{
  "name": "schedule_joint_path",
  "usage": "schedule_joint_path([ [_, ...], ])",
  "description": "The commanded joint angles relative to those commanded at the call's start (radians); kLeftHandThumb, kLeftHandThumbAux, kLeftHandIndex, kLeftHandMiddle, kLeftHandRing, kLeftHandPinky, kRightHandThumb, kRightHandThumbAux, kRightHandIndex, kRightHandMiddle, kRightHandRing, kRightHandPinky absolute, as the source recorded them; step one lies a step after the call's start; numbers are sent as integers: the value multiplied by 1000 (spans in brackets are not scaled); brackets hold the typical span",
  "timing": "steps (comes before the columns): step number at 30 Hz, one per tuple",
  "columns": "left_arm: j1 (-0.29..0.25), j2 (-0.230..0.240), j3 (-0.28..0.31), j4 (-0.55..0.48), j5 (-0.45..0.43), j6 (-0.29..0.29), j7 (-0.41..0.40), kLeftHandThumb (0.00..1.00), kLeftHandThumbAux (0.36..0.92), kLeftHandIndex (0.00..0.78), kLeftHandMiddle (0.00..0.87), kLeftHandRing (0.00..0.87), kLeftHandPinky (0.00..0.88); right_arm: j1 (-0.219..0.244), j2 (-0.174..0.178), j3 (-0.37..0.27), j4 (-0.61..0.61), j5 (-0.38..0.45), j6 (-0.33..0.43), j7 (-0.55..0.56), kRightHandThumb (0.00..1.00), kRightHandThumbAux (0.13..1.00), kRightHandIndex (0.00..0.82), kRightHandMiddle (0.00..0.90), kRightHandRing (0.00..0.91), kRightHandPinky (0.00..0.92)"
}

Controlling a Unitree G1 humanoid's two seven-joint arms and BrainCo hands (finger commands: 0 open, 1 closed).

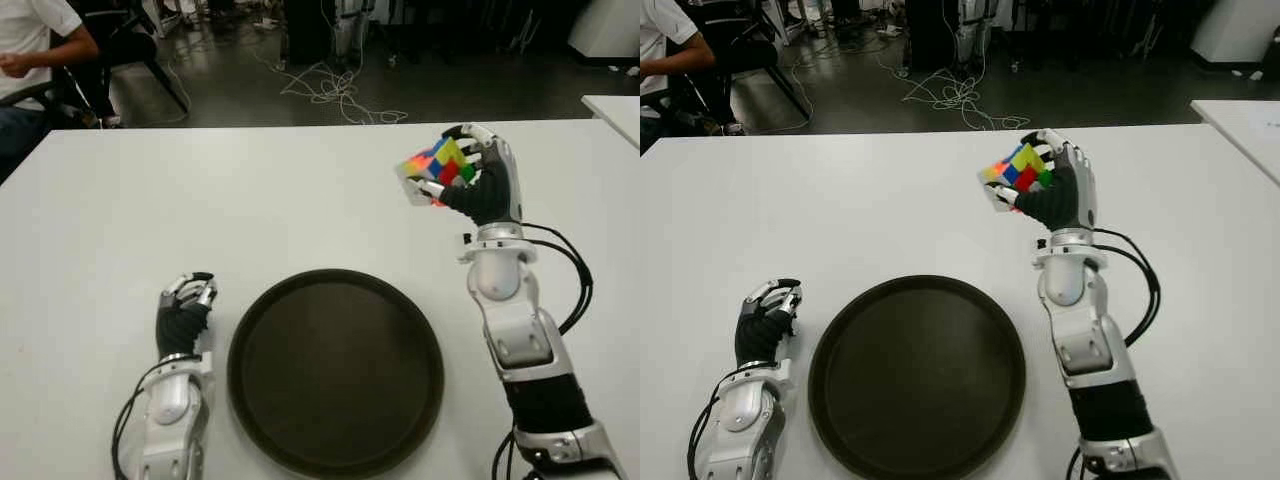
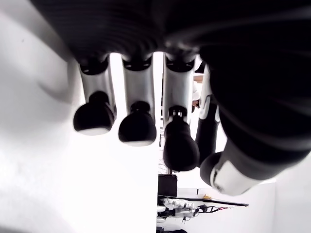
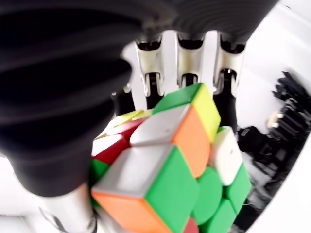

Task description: Pick up the Rubik's Cube and put it in the plate

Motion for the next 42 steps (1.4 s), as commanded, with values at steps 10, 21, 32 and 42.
schedule_joint_path([
  [10,-2,-1,-1,5,7,-14,5,712,704,444,803,830,830,9,28,-7,-25,16,-26,-1,270,850,724,825,836,827],
  [21,-1,-1,-4,-3,6,-7,0,713,704,445,798,828,828,53,72,5,-88,71,-73,29,273,855,703,818,832,821],
  [32,0,-4,-5,-7,0,-1,-2,712,704,444,808,832,833,90,48,59,-107,83,-103,135,288,843,694,809,822,812],
  [42,-6,-3,-6,-9,12,18,10,714,703,445,809,835,831,121,36,111,-128,89,-57,256,246,837,716,819,827,821],
])
